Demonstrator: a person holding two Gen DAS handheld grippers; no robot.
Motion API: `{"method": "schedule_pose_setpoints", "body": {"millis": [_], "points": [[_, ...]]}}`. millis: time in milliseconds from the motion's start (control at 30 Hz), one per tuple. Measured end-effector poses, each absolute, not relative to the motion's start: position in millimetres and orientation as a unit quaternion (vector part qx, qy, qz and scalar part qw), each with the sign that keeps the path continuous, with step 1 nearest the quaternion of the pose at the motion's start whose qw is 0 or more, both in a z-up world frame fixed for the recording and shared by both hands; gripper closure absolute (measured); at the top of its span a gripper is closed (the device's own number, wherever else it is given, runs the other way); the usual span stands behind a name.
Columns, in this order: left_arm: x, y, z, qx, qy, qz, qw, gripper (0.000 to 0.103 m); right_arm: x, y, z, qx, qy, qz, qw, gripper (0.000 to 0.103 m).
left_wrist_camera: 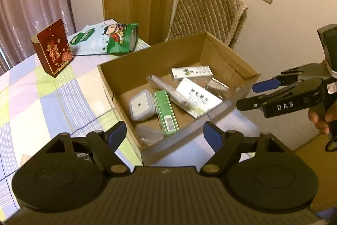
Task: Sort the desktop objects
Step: 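Lift both tools out of the box and move back toward the table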
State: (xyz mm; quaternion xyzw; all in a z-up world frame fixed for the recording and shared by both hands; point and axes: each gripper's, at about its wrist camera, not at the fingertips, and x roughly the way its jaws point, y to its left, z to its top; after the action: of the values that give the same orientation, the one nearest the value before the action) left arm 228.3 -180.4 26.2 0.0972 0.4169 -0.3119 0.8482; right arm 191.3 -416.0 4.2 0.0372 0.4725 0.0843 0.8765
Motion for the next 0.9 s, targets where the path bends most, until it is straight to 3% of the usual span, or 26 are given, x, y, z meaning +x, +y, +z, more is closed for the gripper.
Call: {"method": "schedule_pose_setpoints", "body": {"millis": [533,900], "points": [[204,-130,3,0.098,0.435,-0.324,0.834,0.024,159,-370,-20,0.072,0.489,0.068,0.867,0.035],[192,-16,-42,0.066,0.491,-0.202,0.845,0.024,161,-275,-50,-0.016,0.502,0.197,0.842,0.035]]}}
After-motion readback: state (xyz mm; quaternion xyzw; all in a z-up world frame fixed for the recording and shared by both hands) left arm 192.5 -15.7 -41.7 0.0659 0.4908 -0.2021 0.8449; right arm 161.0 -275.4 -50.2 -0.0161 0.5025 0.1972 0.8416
